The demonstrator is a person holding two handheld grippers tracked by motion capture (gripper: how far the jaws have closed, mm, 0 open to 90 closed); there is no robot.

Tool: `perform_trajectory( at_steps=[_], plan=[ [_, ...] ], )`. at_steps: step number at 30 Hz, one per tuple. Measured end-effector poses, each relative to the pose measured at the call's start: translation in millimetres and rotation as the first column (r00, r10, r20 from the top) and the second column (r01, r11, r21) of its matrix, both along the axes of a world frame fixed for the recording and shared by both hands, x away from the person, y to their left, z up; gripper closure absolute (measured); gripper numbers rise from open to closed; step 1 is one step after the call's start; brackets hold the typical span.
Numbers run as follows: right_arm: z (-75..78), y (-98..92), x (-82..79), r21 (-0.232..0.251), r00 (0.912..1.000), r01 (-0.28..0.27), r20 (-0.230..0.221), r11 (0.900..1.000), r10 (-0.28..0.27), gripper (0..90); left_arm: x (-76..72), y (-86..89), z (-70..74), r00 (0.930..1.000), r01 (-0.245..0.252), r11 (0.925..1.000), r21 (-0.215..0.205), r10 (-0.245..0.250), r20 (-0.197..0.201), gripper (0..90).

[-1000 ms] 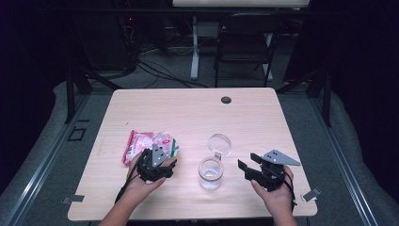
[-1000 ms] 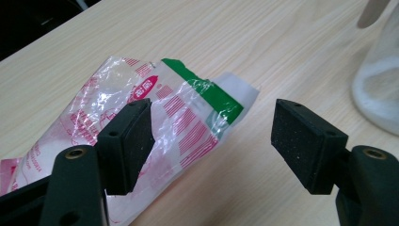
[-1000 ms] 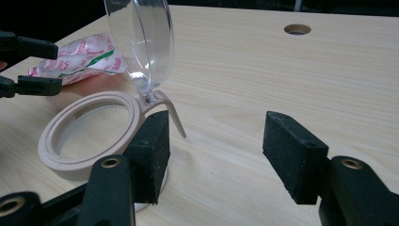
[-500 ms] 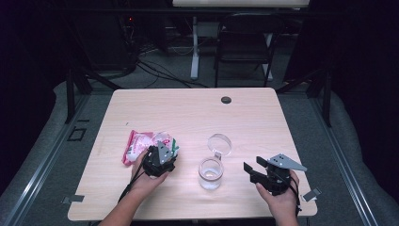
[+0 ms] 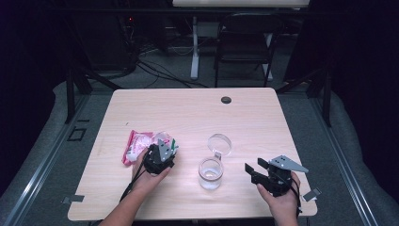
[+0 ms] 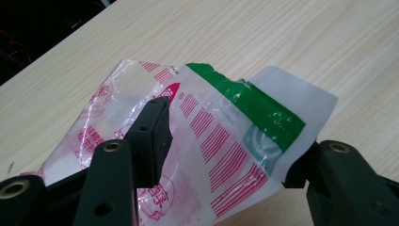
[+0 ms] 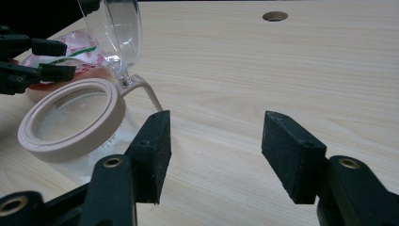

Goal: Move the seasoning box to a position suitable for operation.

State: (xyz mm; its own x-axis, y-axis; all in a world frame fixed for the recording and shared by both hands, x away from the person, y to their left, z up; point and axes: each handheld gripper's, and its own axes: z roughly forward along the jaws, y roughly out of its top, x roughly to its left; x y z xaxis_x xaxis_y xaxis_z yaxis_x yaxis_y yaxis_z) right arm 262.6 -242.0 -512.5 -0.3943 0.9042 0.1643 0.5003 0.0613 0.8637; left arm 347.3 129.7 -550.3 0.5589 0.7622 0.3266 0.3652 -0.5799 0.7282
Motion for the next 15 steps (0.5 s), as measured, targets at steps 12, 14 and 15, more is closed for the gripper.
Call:
perform_trajectory(
  at_steps=[12, 14, 15],
  plan=[
    [-2.1, -0.2, 0.9, -0.004, 1.0, -0.003, -0.008, 1.0, 0.003, 42.4, -0.6, 1.3, -3.3, 0.9999, 0.0, 1.0, -0.006, 0.0, 0.013, 58.0],
    [-2.1, -0.1, 0.9, -0.004, 1.0, -0.003, -0.009, 1.0, 0.003, 42.4, 0.6, 2.4, -4.9, 0.9998, -0.014, 0.9998, -0.012, 0.014, 0.011, 59.3],
    [-2.1, 0.0, 0.8, -0.003, 1.0, -0.001, -0.009, 1.0, 0.001, 42.4, 2.4, 4.3, -6.4, 0.9998, -0.02, 0.9996, -0.022, 0.02, -0.001, 60.9]
  ],
)
